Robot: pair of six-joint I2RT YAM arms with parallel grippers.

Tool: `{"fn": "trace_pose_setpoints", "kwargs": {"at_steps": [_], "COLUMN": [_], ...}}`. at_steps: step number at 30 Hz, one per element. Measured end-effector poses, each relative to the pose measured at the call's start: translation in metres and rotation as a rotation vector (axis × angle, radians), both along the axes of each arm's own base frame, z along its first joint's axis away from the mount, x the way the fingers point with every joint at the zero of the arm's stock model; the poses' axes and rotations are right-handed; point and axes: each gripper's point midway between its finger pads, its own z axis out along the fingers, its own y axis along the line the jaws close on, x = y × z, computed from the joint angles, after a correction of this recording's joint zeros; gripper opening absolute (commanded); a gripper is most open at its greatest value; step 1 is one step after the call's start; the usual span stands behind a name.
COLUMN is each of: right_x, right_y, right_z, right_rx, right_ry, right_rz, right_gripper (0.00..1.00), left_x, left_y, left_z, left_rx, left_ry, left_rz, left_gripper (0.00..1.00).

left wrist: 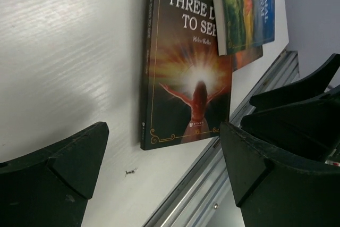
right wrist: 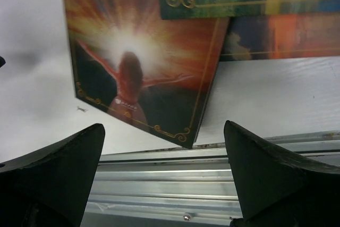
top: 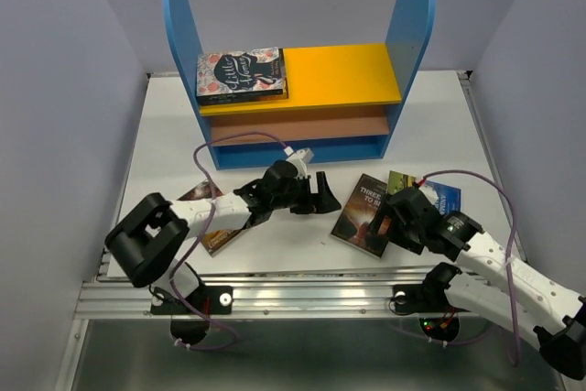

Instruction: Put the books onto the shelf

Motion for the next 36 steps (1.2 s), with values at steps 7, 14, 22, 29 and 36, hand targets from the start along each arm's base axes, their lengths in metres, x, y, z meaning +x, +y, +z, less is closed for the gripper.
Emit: {"fn": "trace_pose_setpoints", "kwargs": {"at_steps": [7, 14, 22, 29, 36], "right_x": [-0.026, -0.019, -0.007, 0.000, -0.003], "right_y": [-0.010, -0.002, 0.011, 0.016, 0.007], "right_z": [-0.055, -0.058, -0.056, -0.058, -0.056], "right_rx": [0.002, 0.108, 0.172, 0.180, 0.169], "right_ry": [0.134, 0.077, 0.040, 0.021, -0.019], "right_rz": [-0.079, -0.132, -0.146, -0.137, -0.130], "right_gripper": [1.00, 1.00, 1.00, 0.49, 0.25], "left_x": [-0.016, -0.030, -0.028, -0.024, -0.018], "left_y": [-0.024, -0.045, -0.053, -0.054, -0.060], "left_z": [-0.031, -0.047, -0.065, -0.076, -0.070], "left_rx": [-0.002, -0.035, -0.022, -0.007, -0.041], "left_ry": [0.041, 0.058, 0.086, 0.103, 0.120], "left_rz": [-0.122, -0.211, -0.215, -0.191, -0.164], "left_gripper": [0.89, 0.74, 0.66, 0.19, 0.00]}}
